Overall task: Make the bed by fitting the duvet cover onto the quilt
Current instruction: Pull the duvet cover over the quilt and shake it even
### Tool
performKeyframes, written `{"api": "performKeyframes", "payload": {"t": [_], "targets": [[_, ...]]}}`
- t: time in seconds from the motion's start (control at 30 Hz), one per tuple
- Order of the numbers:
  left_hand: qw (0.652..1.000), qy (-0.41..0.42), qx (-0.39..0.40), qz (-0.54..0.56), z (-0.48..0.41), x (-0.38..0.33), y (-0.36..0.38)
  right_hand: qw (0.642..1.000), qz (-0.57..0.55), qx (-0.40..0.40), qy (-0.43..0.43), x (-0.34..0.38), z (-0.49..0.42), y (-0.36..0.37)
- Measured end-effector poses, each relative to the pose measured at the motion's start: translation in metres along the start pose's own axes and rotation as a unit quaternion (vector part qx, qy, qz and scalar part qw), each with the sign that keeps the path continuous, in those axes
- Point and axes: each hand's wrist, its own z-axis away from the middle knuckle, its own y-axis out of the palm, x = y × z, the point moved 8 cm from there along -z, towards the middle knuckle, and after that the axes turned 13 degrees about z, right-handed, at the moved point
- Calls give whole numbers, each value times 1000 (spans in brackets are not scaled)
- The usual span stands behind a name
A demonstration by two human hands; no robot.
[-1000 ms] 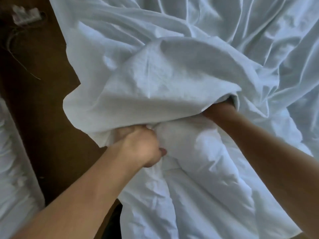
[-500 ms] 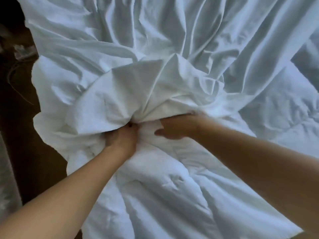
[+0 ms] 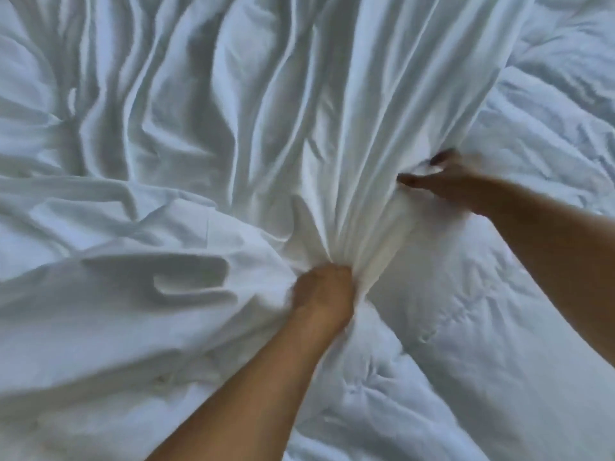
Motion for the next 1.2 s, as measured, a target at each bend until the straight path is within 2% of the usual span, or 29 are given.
{"api": "performKeyframes", "payload": {"t": [0.03,0.1,0.17,0.27,0.37,0.47,0.57,0.7,0.77,0.83,0.87,0.9,0.93,0.97,1.0,1.03,1.07,1.13,1.2], "targets": [[999,22,7,-32,4,-9,9,999,-8,37,10,-15,-10,20],[999,30,28,-34,4,-18,12,999,32,16,-18,-29,-25,45],[999,15,25,32,-14,-32,-8,996,73,-14,-47,-29,-40,52],[992,3,-46,121,-60,-70,-39,996,62,38,-52,-31,-57,53],[992,-85,46,85,-111,-93,-12,995,46,68,-61,-39,-68,60],[982,-148,86,81,-146,-90,6,993,83,75,-46,-35,-80,66],[974,-174,100,105,-159,-82,7,983,115,146,4,-31,-75,67],[968,-221,84,84,-160,-82,5,976,143,166,16,-26,-66,65],[964,-247,77,69,-158,-84,4,944,216,247,-38,-7,-59,61],[964,-257,49,46,-156,-87,4,872,264,388,-136,16,-53,46],[965,-258,34,34,-156,-88,4,855,230,441,-146,22,-60,28],[965,-259,22,29,-157,-87,5,870,171,439,-147,31,-79,0],[965,-261,18,29,-158,-85,6,905,135,368,-166,43,-111,-37],[964,-263,24,31,-158,-82,8,947,121,224,-198,56,-153,-87],[963,-266,34,32,-159,-80,10,967,119,50,-219,65,-195,-141],[961,-271,42,28,-160,-78,13,960,136,-95,-227,71,-231,-195],[959,-278,46,25,-161,-77,14,941,177,-176,-228,69,-262,-234],[956,-289,50,26,-162,-77,14,897,335,-180,-226,49,-322,-266],[952,-299,60,26,-162,-79,12,833,441,-181,-280,23,-359,-261]]}}
